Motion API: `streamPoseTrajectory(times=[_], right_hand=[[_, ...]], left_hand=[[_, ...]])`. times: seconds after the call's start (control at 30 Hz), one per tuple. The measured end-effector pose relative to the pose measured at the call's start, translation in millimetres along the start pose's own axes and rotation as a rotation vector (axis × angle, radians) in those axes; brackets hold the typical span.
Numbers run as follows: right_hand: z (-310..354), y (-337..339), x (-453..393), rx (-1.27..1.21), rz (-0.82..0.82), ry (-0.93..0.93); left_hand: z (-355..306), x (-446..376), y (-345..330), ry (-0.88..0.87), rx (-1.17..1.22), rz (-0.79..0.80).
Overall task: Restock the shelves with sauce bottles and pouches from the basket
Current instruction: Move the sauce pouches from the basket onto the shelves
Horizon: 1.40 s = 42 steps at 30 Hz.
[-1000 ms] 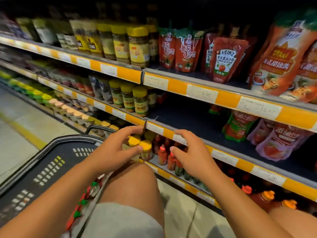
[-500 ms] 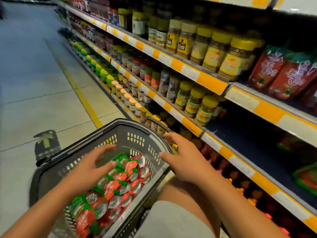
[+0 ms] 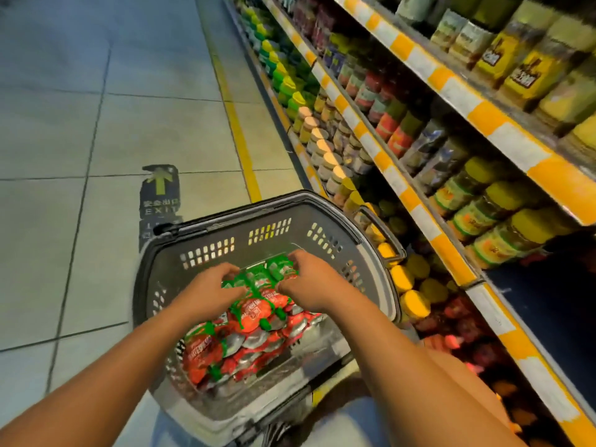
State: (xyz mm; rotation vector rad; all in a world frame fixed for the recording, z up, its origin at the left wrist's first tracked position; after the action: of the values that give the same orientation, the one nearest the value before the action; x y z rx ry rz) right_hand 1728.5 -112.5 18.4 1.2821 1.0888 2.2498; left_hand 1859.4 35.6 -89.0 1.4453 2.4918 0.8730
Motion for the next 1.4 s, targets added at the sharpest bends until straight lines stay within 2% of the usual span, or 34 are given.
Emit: streamPoseTrajectory(times=[0.2, 0.37, 0.47, 0.63, 0.8, 0.93, 1.03, 1.13, 1.23, 1.4], right_hand=[[19.0, -45.0, -57.1, 0.017, 0.056, -0.12], [-22.5, -104.9, -66.2, -0.093, 0.124, -0.219], [-37.4, -130.8, -72.7, -0.084, 0.194, -0.21], [-46.7, -150.4, -83.9, -0.002, 0.316, -0.221], [-37.4, -171.2, -92.3, -0.053, 0.436, -0.265], [-32.5, -176.0, -99.3, -0.089, 0.444, -0.279], [-31.6, -176.9, -102.6, -0.072, 0.437, -0.276], [-28.6, -177.1, -108.9, -0.114, 0.406, -0.265], [-29.1, -173.7, -117.5, -0.246, 0.332, -0.296], [-26.2, -142.2, -123.0, -0.342, 0.011, -0.234]], left_hand=[[17.2, -14.1, -21.1, 0.115, -0.27, 0.2], [43.6, -3.3, -67.3, 0.195, -0.543, 0.56], [69.2, 12.0, -95.2, 0.298, -0.636, 0.645], [93.5, 21.5, -108.3, 0.452, -0.66, 0.623], [100.9, 22.0, -111.9, 0.492, -0.684, 0.617], [94.9, 17.8, -102.7, 0.506, -0.655, 0.573], [84.9, 11.6, -86.7, 0.516, -0.603, 0.468], [78.2, 8.0, -66.7, 0.514, -0.556, 0.381], [69.8, 1.4, -46.7, 0.432, -0.568, 0.296], [54.0, -10.3, -14.7, 0.337, -0.691, 0.168]])
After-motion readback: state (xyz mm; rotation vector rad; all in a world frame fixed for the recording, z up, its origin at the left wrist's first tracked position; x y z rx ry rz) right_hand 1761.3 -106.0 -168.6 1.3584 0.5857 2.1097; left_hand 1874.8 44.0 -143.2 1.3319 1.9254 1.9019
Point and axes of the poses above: each hand's wrist, its own x-axis away from the middle knuckle, its own y-axis out of the back of the hand, z = x × y, the point moved 8 cm from there along -x, towards the middle knuckle, and after that the axes turned 15 degrees about -y, right-handed, at the moved point
